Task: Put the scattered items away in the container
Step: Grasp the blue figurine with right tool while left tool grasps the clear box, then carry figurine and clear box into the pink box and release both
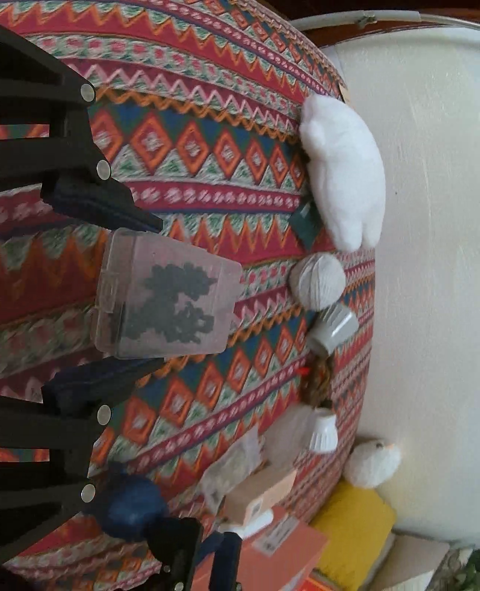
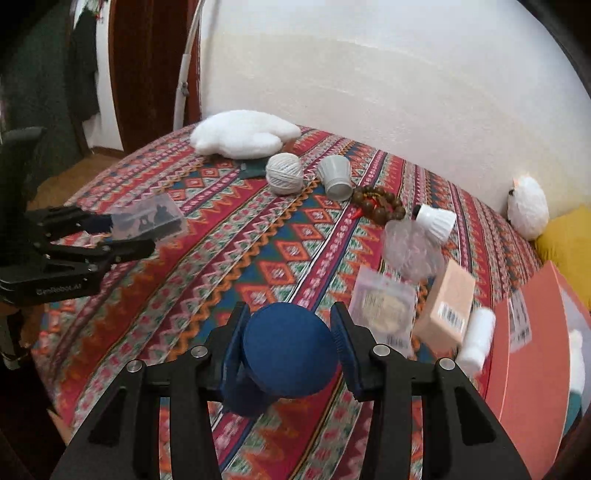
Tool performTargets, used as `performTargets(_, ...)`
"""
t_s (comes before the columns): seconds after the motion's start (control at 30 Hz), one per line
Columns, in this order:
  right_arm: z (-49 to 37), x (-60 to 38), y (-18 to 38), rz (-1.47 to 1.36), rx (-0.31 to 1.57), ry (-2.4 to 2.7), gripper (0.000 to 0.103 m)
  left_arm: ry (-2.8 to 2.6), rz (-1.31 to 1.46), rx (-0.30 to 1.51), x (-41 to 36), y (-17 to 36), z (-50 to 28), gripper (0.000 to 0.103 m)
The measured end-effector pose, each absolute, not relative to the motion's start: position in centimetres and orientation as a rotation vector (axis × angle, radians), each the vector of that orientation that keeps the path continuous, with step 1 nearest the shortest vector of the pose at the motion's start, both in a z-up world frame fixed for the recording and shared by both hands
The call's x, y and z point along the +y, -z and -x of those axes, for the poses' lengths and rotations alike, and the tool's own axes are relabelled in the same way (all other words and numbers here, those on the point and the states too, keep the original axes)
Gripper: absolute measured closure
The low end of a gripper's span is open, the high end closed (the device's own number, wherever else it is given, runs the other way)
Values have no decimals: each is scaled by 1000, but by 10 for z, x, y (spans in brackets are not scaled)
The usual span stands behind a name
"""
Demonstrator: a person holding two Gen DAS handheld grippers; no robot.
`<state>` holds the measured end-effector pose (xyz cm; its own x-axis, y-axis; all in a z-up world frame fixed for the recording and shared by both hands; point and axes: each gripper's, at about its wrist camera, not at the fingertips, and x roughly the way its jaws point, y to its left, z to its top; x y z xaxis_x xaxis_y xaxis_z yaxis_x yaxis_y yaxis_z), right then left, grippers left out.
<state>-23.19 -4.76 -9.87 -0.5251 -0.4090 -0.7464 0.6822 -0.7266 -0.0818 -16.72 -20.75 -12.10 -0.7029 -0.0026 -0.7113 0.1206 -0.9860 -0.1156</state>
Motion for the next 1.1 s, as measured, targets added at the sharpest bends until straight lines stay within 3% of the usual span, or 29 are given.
performTargets(0.73, 128, 146, 68, -997, 99, 2431, 56, 3185, -1296, 166, -39, 78, 116, 49)
performTargets(1.1, 113, 274, 22, -993, 61, 2683, 56, 3438, -1353, 3, 83, 38, 135, 49)
